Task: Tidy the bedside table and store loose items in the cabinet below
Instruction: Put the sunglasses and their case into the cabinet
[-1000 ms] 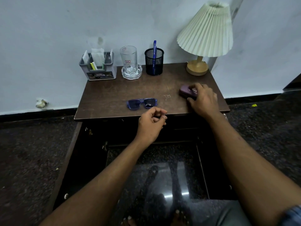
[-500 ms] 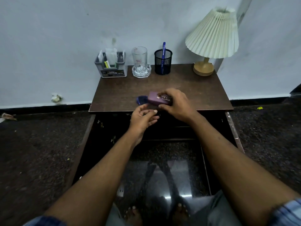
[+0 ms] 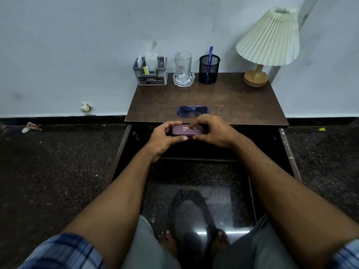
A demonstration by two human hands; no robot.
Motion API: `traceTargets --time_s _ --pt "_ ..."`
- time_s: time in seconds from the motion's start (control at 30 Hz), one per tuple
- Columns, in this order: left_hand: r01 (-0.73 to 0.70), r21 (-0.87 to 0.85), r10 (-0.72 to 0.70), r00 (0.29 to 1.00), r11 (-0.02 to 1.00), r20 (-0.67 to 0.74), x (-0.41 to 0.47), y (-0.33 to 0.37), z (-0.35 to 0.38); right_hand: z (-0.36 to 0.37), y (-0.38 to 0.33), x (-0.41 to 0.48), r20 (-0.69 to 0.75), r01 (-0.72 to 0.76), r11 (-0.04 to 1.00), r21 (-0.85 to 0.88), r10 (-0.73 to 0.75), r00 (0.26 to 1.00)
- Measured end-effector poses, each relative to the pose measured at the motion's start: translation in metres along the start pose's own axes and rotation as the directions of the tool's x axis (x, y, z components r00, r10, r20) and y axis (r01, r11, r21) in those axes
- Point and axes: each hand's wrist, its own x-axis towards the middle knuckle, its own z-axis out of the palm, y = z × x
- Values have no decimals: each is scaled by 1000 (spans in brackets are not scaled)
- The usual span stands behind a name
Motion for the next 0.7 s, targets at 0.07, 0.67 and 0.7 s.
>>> traceTargets --time_s 0.07,0.67,0.7 --pt "22 -21 -22 1000 1000 10 2 -5 -3 0 3 -1 -2 -2 1000 -5 2 1000" --pt "101 -16 -95 970 995 224 -8 -8 -2 10 13 9 -322 -147 968 203 208 924" --pt "99 -13 -94 971 995 221 -8 -8 -3 10 13 14 -368 -153 965 212 224 902"
